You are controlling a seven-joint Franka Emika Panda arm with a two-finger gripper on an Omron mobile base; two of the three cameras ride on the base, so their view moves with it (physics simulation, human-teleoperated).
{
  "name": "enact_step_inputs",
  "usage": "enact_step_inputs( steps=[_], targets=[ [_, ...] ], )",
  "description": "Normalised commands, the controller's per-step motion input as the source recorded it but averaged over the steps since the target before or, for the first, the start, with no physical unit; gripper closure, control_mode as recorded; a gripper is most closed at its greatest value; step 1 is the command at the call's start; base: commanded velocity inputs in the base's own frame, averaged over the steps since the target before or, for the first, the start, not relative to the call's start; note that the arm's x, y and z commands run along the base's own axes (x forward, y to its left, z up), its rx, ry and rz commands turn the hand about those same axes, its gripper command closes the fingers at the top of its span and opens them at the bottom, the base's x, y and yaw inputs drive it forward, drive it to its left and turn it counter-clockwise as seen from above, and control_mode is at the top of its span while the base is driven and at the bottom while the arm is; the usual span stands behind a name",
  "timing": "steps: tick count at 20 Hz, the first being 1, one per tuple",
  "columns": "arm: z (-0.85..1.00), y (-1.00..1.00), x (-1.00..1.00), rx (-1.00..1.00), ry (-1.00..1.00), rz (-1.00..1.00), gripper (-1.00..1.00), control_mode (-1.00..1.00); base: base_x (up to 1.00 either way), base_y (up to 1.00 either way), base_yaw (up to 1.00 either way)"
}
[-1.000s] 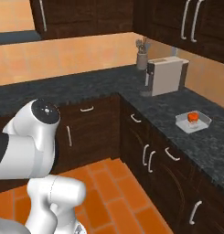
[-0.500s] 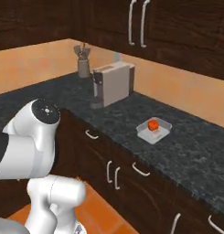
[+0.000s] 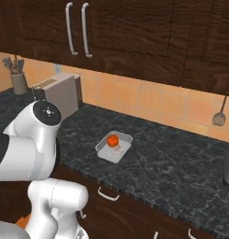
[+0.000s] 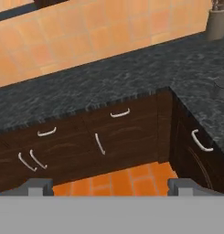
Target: Take the meat container that has the chicken drumstick and place it on the second highest rack of the freezer. Then take the vegetable container that has the squash and garlic and place it on the highest rack of the freezer.
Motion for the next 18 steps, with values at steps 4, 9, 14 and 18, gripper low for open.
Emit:
enact_step_inputs(
  steps=[4,9,14,18],
  targets=[
    [-0.23,0.0,0.59,0.0,0.09,-0.29,-1.0,-1.0,0.12,0.0,-0.1],
    [-0.33,-0.05,0.87,-0.02,0.22,-0.36,-1.0,-1.0,0.0,0.0,0.0],
    [-0.45,-0.7,0.69,-0.05,0.19,-0.02,-1.0,-1.0,0.0,0.0,0.0],
    [-0.63,-0.54,0.66,-0.14,0.22,-0.03,-1.0,-1.0,0.0,0.0,0.0]
  ],
)
